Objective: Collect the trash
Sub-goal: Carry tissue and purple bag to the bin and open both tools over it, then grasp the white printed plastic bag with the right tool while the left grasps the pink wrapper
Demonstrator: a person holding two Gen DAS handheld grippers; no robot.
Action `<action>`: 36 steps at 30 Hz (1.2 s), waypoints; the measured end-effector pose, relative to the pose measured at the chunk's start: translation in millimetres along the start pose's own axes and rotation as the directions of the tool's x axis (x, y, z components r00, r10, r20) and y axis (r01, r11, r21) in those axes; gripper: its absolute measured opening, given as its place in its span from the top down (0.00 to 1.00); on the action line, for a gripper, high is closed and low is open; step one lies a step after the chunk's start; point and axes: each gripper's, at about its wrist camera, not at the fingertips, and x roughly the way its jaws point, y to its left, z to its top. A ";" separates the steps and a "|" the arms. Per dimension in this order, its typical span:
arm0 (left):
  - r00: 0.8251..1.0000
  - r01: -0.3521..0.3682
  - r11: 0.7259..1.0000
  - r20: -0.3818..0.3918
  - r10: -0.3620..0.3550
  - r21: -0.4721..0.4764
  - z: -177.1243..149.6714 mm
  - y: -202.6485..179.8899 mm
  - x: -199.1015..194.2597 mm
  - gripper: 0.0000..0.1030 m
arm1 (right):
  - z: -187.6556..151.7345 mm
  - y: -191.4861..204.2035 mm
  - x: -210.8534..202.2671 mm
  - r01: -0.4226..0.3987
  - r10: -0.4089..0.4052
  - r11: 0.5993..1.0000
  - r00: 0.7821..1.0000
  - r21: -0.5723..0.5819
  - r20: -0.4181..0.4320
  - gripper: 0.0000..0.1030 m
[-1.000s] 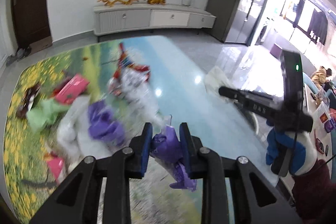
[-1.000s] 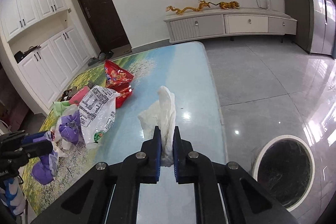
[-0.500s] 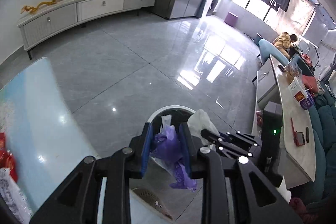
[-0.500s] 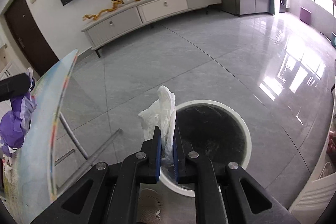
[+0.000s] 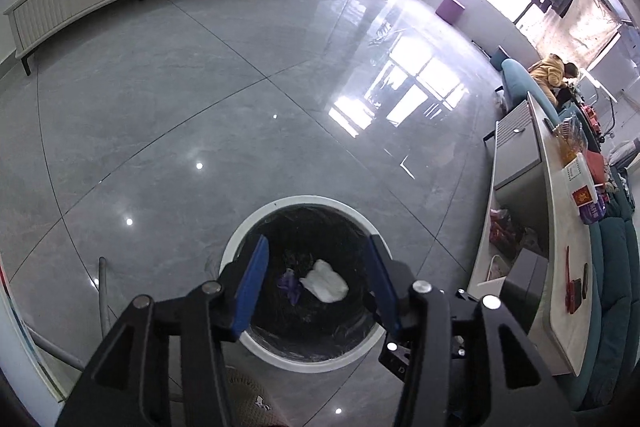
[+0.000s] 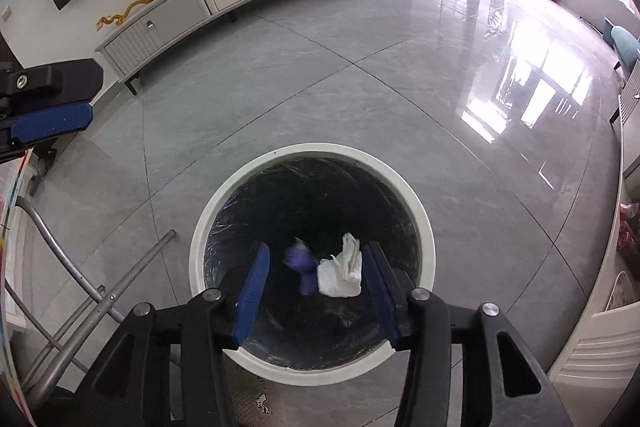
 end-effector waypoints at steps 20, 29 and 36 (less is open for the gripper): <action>0.923 -0.265 0.964 0.294 0.247 0.022 -121.8 36.8 -204.7 0.53 | -17.2 69.3 -120.6 -0.041 0.056 0.997 0.975 -0.070 0.217 0.55; 0.848 -0.333 0.934 0.390 0.358 -0.131 -201.1 100.6 -305.0 0.53 | -25.8 136.1 -179.0 -0.084 0.142 0.976 0.944 -0.199 0.299 0.55; 0.786 -0.369 0.879 0.404 0.468 -0.302 -259.4 166.2 -360.9 0.53 | -30.9 193.1 -202.5 -0.129 0.227 0.945 0.920 -0.302 0.318 0.55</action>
